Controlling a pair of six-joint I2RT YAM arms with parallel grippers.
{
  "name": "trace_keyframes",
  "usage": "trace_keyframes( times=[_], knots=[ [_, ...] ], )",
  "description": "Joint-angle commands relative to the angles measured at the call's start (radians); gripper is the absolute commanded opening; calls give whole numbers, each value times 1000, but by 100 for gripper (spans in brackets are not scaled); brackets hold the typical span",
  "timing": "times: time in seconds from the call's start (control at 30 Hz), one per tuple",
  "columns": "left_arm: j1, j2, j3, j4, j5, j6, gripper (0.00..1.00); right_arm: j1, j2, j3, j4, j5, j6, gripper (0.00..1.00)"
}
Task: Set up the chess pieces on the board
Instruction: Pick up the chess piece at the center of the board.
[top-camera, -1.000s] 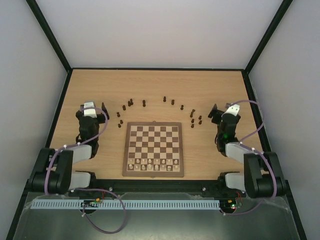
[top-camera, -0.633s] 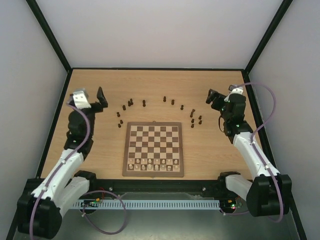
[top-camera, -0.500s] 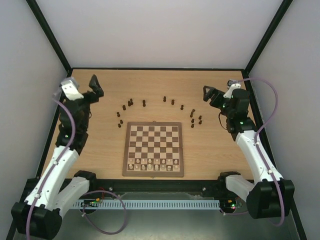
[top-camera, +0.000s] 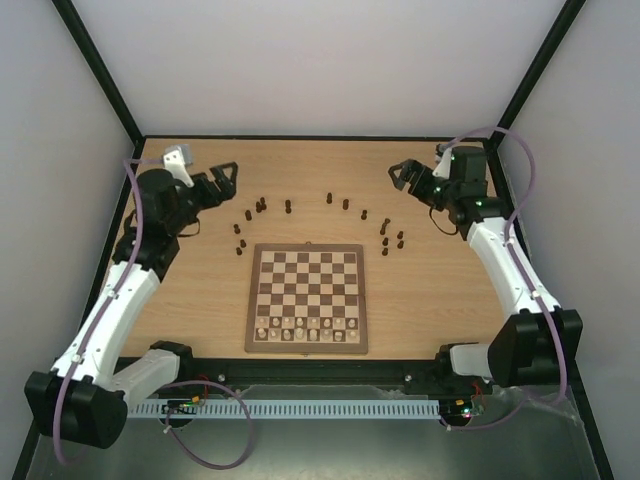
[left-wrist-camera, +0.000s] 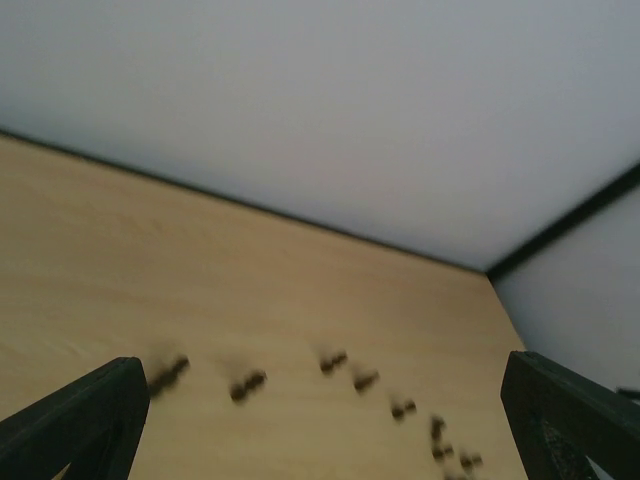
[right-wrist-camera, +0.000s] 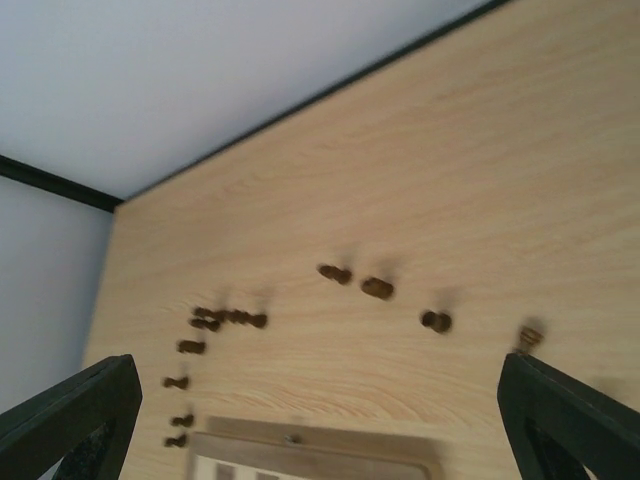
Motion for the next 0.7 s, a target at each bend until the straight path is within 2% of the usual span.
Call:
trace_keyframes(
  times=[0.0,0.1,0.23,0.37,0.53,0.63,0.67],
  knots=[
    [-3,20,-80,53,250,-65,100,48,14,39,-215,116,-105,99],
    [-14,11,-93,36,296,-49,100,120,12,33,-269,265,-117,99],
    [-199,-102,-95,-61,56,28,100,197,5,-23,-290,412,-97,99],
    [-215,-103,-125,-112,102,15,100,227,-22,-87,-282,522,-82,99],
    [-215,-111,-225,-60,196,-24,99,227,2,-82,-266,541,-91,99],
    [-215,-133,-247,-73,146,-32,100,228,25,-66,-252,514,-92,99],
    [-216,-142,-244,-119,56,-69,100,229,36,-60,-248,504,-94,99]
  ],
)
